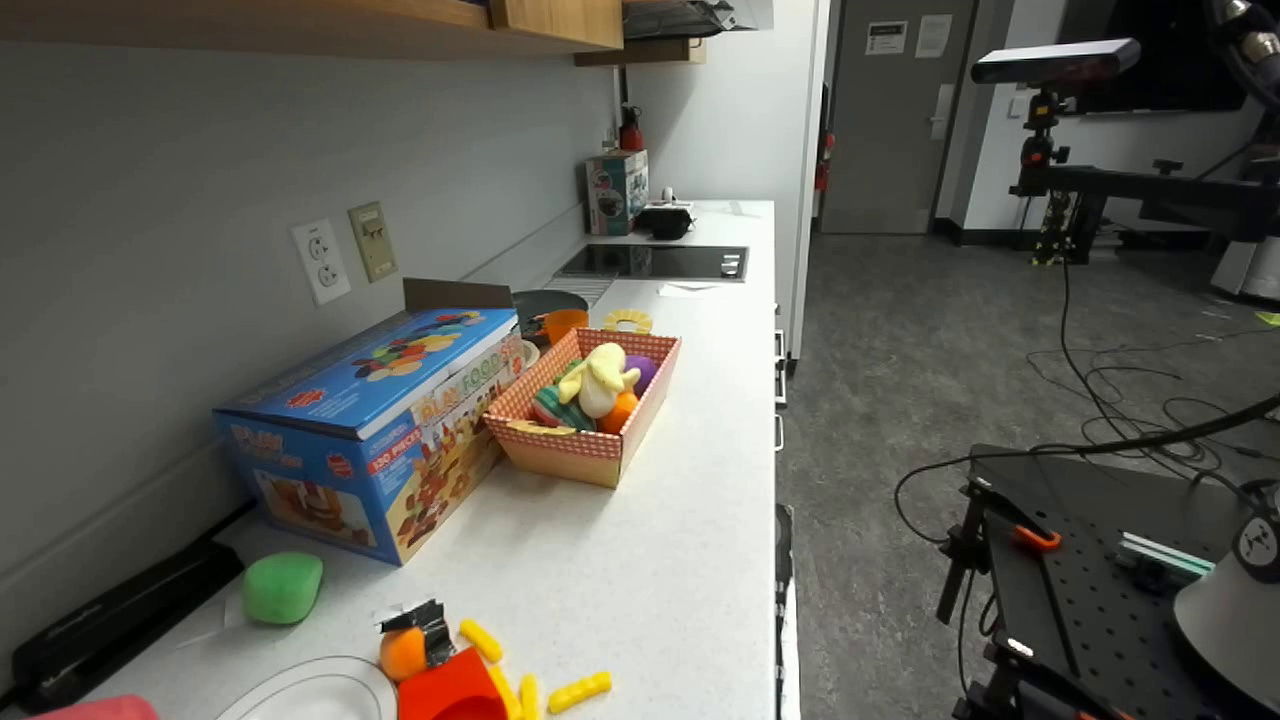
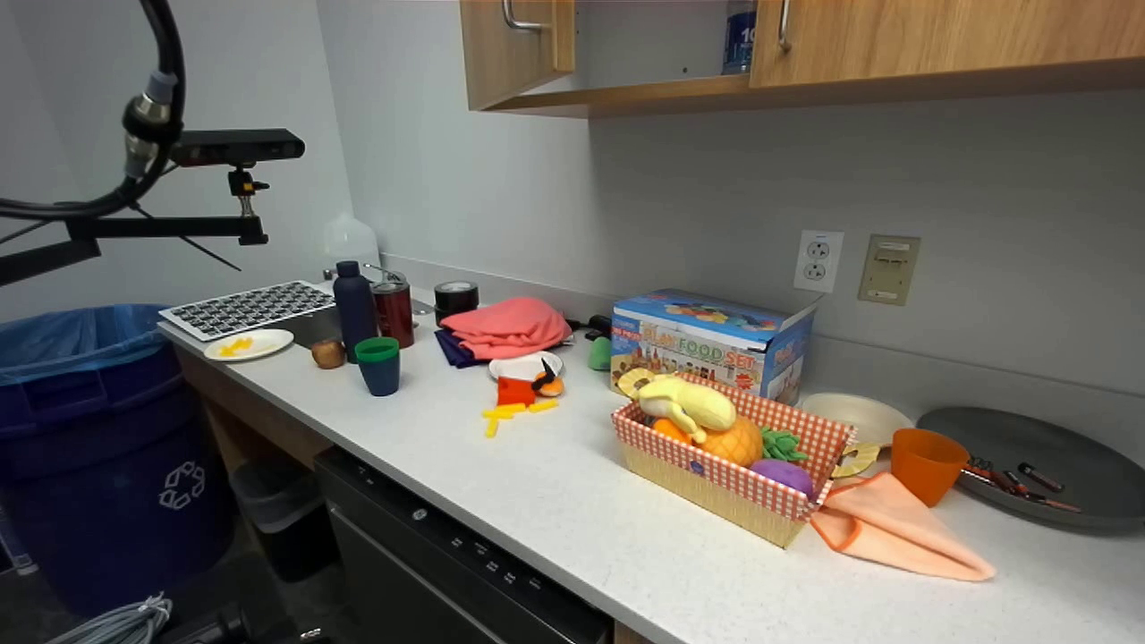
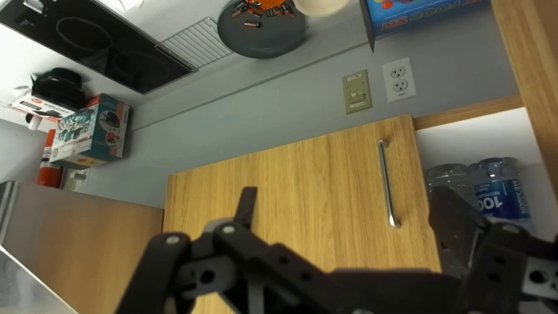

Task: Open the left and right cabinet doors, respectively

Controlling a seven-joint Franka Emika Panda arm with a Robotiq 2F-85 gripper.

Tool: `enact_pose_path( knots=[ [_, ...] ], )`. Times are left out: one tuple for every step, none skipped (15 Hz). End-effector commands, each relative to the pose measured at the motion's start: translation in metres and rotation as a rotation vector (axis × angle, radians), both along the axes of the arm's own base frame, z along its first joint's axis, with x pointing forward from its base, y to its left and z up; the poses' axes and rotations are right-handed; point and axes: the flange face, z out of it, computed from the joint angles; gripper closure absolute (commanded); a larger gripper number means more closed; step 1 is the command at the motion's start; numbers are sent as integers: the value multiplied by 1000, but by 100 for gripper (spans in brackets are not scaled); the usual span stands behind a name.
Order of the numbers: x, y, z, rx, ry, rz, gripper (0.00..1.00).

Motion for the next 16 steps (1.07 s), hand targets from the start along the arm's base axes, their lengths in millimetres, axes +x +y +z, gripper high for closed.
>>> enact_pose_path(
  knots=[
    [-1,5,-4,93,40,26,0],
    [-1,5,-6,114,53,33,0],
    [-2,5,-8,140,67,40,0],
    [-2,5,-9,168,82,46,0],
    [-3,5,-10,213,103,61,0],
    [48,-3,-30,266,128,71,0],
    [51,-5,-33,305,133,80,0],
    [58,-8,-38,348,138,88,0],
    [65,-12,-43,390,148,99,0],
    [72,-19,-42,434,156,110,0],
    [77,-23,-45,475,165,123,0],
    [83,-26,-47,512,172,139,0],
    [89,-28,-48,547,182,159,0],
    [90,-29,-49,584,195,179,0],
    [93,-32,-49,617,203,191,0],
    [95,-37,-50,645,212,200,0]
  ],
)
